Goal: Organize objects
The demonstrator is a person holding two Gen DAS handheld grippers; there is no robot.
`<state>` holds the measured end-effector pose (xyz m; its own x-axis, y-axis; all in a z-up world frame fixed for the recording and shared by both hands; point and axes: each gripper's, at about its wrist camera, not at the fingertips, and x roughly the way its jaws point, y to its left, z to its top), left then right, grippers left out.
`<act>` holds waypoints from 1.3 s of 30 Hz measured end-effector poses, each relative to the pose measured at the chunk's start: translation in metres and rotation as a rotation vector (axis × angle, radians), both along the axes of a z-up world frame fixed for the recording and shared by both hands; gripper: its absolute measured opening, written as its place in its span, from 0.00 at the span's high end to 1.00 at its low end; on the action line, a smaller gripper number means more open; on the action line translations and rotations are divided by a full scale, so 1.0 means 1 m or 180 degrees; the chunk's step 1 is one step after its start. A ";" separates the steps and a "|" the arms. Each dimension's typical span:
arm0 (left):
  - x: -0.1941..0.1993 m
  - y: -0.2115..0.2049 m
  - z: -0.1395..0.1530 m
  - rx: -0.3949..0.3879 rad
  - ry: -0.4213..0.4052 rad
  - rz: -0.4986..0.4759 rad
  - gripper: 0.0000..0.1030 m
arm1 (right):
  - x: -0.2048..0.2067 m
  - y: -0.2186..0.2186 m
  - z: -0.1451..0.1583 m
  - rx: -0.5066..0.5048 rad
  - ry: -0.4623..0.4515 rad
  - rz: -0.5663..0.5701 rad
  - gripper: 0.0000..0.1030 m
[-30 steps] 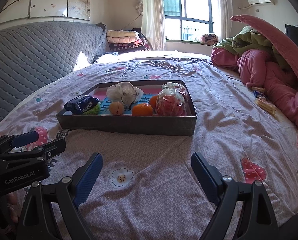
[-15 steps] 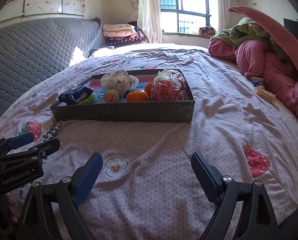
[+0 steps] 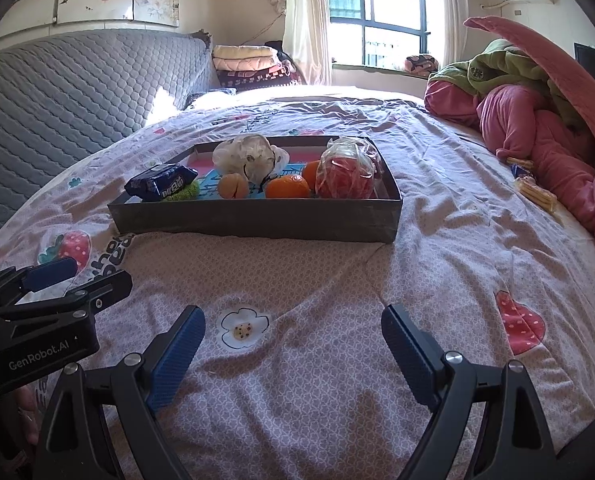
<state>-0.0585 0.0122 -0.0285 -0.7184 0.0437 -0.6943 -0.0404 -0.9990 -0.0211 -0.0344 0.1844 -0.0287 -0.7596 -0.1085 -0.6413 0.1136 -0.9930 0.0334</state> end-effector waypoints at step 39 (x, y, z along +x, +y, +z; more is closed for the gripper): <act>-0.001 -0.002 -0.006 0.0016 -0.0060 0.0002 0.25 | -0.001 -0.004 -0.006 0.0001 -0.0091 0.0077 0.13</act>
<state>-0.0596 0.0101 -0.0344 -0.7051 0.0468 -0.7076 -0.0394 -0.9989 -0.0269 -0.0355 0.1802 -0.0346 -0.7381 -0.1264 -0.6627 0.1366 -0.9900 0.0367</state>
